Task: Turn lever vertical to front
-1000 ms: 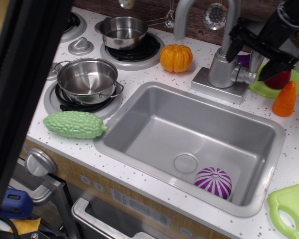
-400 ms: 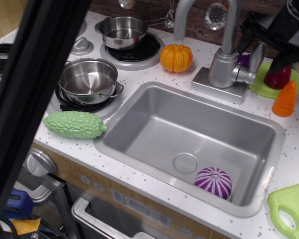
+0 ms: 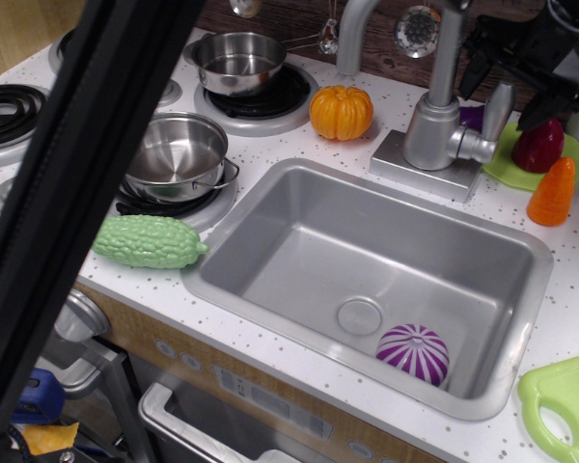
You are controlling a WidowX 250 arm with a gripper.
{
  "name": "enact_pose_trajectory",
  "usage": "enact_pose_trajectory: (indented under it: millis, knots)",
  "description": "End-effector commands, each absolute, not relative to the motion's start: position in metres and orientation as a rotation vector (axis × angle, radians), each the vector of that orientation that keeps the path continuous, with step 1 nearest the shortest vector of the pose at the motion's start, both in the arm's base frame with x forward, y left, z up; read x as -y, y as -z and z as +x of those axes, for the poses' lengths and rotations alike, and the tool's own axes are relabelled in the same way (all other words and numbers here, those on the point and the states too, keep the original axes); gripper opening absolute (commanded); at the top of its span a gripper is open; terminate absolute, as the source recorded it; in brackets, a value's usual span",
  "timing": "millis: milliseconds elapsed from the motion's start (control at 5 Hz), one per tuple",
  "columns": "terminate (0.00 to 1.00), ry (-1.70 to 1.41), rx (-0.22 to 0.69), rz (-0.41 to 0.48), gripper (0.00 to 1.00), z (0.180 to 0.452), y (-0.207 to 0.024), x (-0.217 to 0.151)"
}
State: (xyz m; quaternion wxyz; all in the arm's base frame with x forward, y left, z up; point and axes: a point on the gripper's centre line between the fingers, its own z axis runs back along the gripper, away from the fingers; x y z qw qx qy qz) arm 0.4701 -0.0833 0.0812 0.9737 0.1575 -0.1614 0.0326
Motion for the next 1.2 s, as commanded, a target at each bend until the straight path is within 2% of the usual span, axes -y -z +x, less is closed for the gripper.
enact_pose_trajectory:
  millis: [0, 600, 1000]
  knots:
    - [0.0, -0.112, 0.374, 0.278, 0.0, 0.476, -0.109, 0.082]
    - [0.0, -0.213, 0.302, 0.251, 0.0, 0.434, -0.113, 0.103]
    - [0.0, -0.229, 0.3, 0.2, 0.0, 0.421, -0.097, 0.097]
